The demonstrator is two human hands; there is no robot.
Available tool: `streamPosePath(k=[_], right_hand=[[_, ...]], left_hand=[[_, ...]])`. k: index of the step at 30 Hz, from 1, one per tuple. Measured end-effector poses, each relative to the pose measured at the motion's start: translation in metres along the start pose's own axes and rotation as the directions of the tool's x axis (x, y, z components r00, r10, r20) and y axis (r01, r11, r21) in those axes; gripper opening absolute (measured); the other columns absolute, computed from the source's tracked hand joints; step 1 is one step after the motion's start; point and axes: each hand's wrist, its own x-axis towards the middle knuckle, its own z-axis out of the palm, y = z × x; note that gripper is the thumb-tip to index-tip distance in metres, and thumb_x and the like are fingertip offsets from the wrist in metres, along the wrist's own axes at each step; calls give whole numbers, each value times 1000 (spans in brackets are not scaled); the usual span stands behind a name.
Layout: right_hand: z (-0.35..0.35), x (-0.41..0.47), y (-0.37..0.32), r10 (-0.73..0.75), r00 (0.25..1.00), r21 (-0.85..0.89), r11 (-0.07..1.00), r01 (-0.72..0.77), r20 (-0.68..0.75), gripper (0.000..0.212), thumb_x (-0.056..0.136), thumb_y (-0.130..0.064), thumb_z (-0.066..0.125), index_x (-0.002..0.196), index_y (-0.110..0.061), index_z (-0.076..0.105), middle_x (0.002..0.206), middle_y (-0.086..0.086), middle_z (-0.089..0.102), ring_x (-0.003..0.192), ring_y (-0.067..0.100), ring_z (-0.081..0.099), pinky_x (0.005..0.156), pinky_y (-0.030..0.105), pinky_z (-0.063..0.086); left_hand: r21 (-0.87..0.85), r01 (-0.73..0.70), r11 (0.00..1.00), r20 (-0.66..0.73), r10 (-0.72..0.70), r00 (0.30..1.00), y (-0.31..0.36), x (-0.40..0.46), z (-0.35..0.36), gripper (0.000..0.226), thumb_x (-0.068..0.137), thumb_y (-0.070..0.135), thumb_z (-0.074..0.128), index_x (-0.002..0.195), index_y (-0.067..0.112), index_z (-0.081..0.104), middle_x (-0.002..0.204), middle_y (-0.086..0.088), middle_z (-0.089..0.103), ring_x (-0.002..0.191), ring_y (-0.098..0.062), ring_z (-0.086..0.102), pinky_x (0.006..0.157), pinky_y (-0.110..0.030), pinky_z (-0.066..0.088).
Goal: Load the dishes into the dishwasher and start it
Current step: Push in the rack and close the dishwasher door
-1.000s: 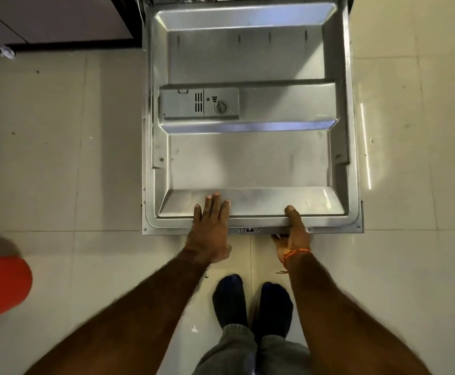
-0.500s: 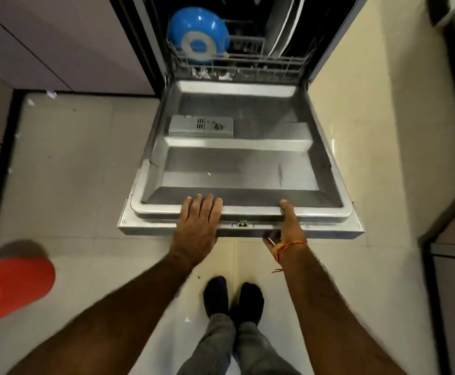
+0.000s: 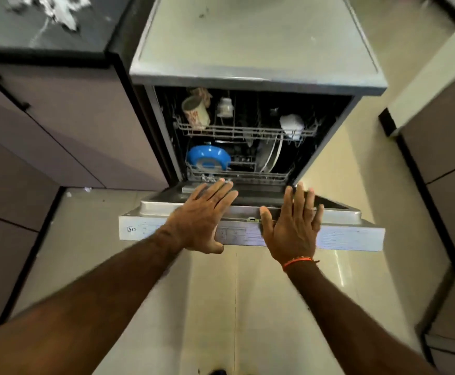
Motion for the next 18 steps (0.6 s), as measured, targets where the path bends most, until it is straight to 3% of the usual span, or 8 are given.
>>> streamPosePath(k=[3, 8, 11, 14, 16, 18], right_hand=[[-15, 56, -4, -197, 977, -72, 979, 192, -75, 82, 97, -67, 30, 157, -10, 28, 167, 10, 14, 155, 32, 5, 120, 61, 10], [-34, 143, -21, -288, 950, -112, 955, 275, -119, 103, 88, -81, 33, 159, -9, 16, 168, 11, 5, 154, 33, -3, 119, 63, 7], [-42, 190, -28, -352, 930, -125, 933, 338, -108, 115, 81, -90, 33, 160, -8, 12, 168, 12, 1, 154, 33, -5, 120, 63, 4], [-46, 233, -35, -445, 894, -164, 887, 432, -49, 126, 75, -96, 31, 159, -6, 7, 168, 13, -2, 154, 33, -8, 120, 62, 3], [-48, 258, -38, -510, 860, -183, 847, 499, -12, 127, 73, -97, 33, 159, -6, 10, 168, 11, 3, 155, 31, -4, 121, 61, 4], [-48, 273, -38, -551, 834, -168, 826, 539, -33, 117, 76, -93, 38, 157, -10, 23, 165, 8, 20, 154, 30, 11, 122, 56, 9]], left_hand=[[39, -23, 999, -123, 28, 992, -29, 30, -32, 127, 61, 78, 60, 160, 12, 17, 169, -11, 10, 157, -27, 5, 123, -54, 14], [59, 43, 997, -312, -22, 950, -75, 81, -79, 131, 59, 82, 62, 158, 6, 24, 169, -14, 9, 157, -29, 1, 123, -54, 14], [63, 121, 991, -365, -90, 927, -100, 111, -99, 140, 56, 89, 60, 159, 2, 20, 169, -16, 5, 157, -29, -3, 124, -54, 9], [110, 203, 973, -333, -157, 930, -125, 138, -116, 146, 57, 98, 48, 159, 1, 12, 169, -18, -3, 156, -30, -9, 124, -57, 4], [98, 235, 967, -333, -191, 923, -139, 153, -121, 142, 60, 99, 45, 160, 3, 13, 169, -17, 2, 157, -30, -5, 125, -55, 4], [24, 231, 973, -389, -204, 899, -145, 161, -117, 131, 66, 92, 57, 158, 6, 22, 167, -15, 19, 156, -29, 10, 126, -49, 9]])
